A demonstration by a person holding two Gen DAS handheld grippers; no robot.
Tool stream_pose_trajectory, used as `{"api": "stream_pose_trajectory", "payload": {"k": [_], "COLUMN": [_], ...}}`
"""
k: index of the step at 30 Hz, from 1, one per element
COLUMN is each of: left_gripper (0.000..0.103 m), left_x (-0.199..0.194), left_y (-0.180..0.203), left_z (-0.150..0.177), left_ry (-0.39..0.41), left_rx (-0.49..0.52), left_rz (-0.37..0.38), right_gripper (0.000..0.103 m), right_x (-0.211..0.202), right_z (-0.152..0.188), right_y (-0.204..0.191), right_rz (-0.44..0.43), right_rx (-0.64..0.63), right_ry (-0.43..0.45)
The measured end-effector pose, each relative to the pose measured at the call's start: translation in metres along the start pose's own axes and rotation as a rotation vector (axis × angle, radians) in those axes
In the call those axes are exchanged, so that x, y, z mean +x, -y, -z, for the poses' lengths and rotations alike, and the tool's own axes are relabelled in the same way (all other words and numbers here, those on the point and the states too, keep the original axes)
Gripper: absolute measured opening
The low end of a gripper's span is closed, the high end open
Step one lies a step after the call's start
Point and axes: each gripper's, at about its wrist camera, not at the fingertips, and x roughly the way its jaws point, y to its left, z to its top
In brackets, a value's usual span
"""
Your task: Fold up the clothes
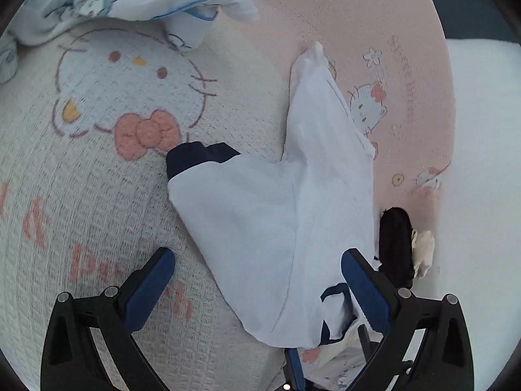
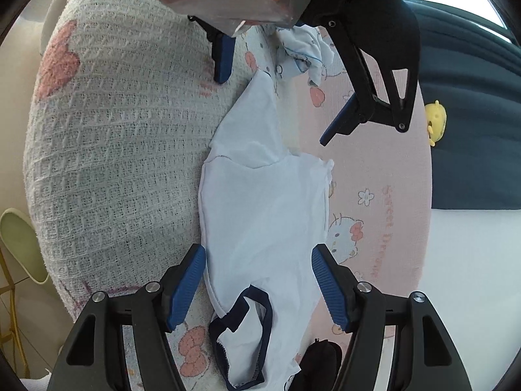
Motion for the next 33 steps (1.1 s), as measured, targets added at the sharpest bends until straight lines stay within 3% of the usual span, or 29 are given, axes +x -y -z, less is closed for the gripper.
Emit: {"api": "stream_pose_trajectory", "payload": {"k": [3,9,13,17,20,23,24,25,29,33], "left_gripper": [0.103,0.103,0.102,0.092,0.088,0.085,0.082,0.079,0.040,0.019], "left_x": [0.006,0.011,0.014,0.020,0.025,0.026,0.025,0.022,0.014,0.011], "left_y": [-0.006,-0.016,-0.006,0.007,0.015,0.011,0.007,0.002,-0.020,-0.035], "left_z": [-0.009,-0.028,-0.028,-0.028,-0.026,-0.029,-0.029,-0.029,-0.025,-0.023], "left_ry": [0.006,0.055,0.055,0.057,0.057,0.061,0.064,0.073,0.119,0.145], "left_rx": [0.010,-0.071,-0.006,0.116,0.197,0.208,0.195,0.176,0.092,0.032], "left_rz": [0.031,0.109,0.053,-0.039,-0.089,-0.062,-0.047,-0.033,-0.025,-0.032], "right_gripper": [0.067,0.067,0.067,0.066,0.038,0.012,0.006,0.006,0.006,0.006], "right_x": [0.012,0.034,0.041,0.044,0.047,0.046,0.046,0.046,0.048,0.050], "right_z": [-0.006,-0.020,-0.022,-0.023,-0.020,-0.016,-0.015,-0.016,-0.017,-0.018], "right_y": [0.002,0.014,0.015,0.013,0.009,-0.004,-0.009,-0.012,-0.011,-0.010], "right_rz": [0.001,0.005,0.018,-0.001,-0.078,-0.086,-0.086,-0.074,-0.074,-0.069], "right_rx": [0.026,0.087,0.091,0.089,0.119,0.129,0.130,0.125,0.133,0.135], "right_ry": [-0.020,-0.056,-0.059,-0.054,-0.046,-0.019,-0.009,-0.012,-0.025,-0.022]}}
